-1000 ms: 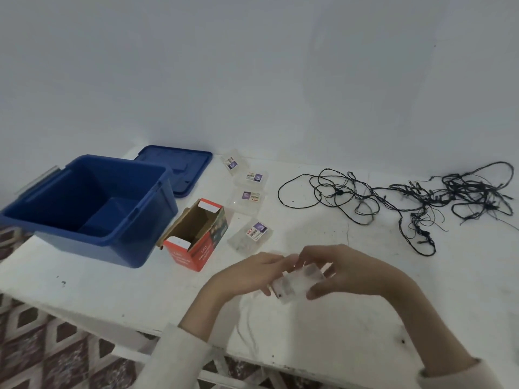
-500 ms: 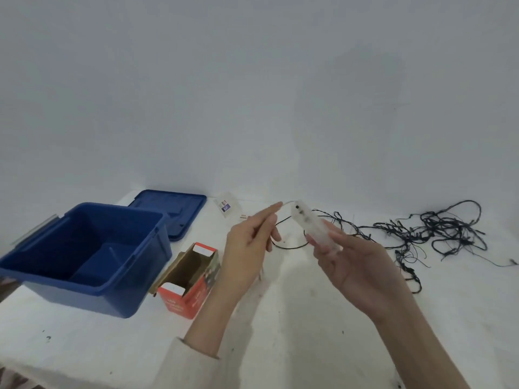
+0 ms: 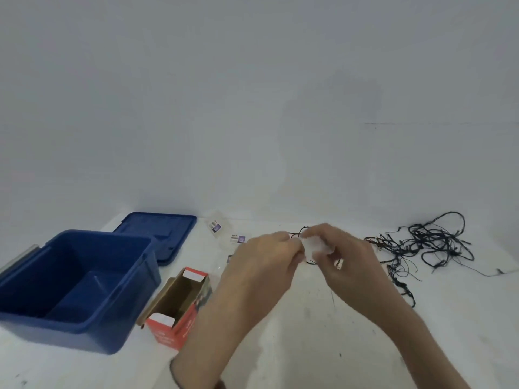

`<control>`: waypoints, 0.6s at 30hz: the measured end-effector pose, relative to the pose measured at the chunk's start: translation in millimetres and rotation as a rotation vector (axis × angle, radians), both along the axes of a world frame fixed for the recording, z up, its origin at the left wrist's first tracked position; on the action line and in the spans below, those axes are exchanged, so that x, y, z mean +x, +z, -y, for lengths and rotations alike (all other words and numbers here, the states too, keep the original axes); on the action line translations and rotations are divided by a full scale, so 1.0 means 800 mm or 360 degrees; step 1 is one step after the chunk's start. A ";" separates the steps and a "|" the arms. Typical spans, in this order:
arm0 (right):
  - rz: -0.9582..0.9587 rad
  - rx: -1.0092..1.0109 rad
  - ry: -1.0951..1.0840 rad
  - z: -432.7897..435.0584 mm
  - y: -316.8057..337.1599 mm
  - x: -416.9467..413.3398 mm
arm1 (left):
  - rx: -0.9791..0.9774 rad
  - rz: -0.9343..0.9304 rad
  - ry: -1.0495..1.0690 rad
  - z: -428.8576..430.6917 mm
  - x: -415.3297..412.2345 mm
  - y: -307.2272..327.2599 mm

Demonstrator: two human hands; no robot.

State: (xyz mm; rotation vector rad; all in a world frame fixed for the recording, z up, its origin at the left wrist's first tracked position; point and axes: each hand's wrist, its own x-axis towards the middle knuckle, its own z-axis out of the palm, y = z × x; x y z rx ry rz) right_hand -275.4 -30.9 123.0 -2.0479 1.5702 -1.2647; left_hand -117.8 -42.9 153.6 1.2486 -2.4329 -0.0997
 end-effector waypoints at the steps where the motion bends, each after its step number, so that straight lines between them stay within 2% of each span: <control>1: 0.0120 0.0232 0.0128 -0.002 0.006 -0.002 | 0.0072 -0.0036 -0.0023 0.003 0.004 0.007; 2: 0.0339 0.0452 0.0279 -0.004 0.011 -0.005 | 0.0208 -0.0194 -0.0054 0.007 0.007 0.012; 5: 0.1125 0.0887 0.0608 -0.004 0.020 -0.016 | 0.0695 -0.0989 -0.0203 0.013 0.012 0.012; 7: 0.1472 0.0994 0.0751 -0.002 0.020 -0.019 | 0.0857 -0.1313 -0.0245 0.014 0.013 0.009; 10: 0.1912 0.0956 0.0923 -0.002 0.018 -0.011 | 0.1009 -0.1560 -0.0258 0.014 0.006 0.000; 14: 0.2129 0.0704 0.0833 -0.004 0.023 0.005 | 0.1213 -0.1793 -0.0186 0.010 -0.001 -0.015; 18: 0.2009 0.0393 0.0616 -0.004 0.030 0.010 | 0.1276 -0.1627 -0.0120 0.000 -0.002 -0.021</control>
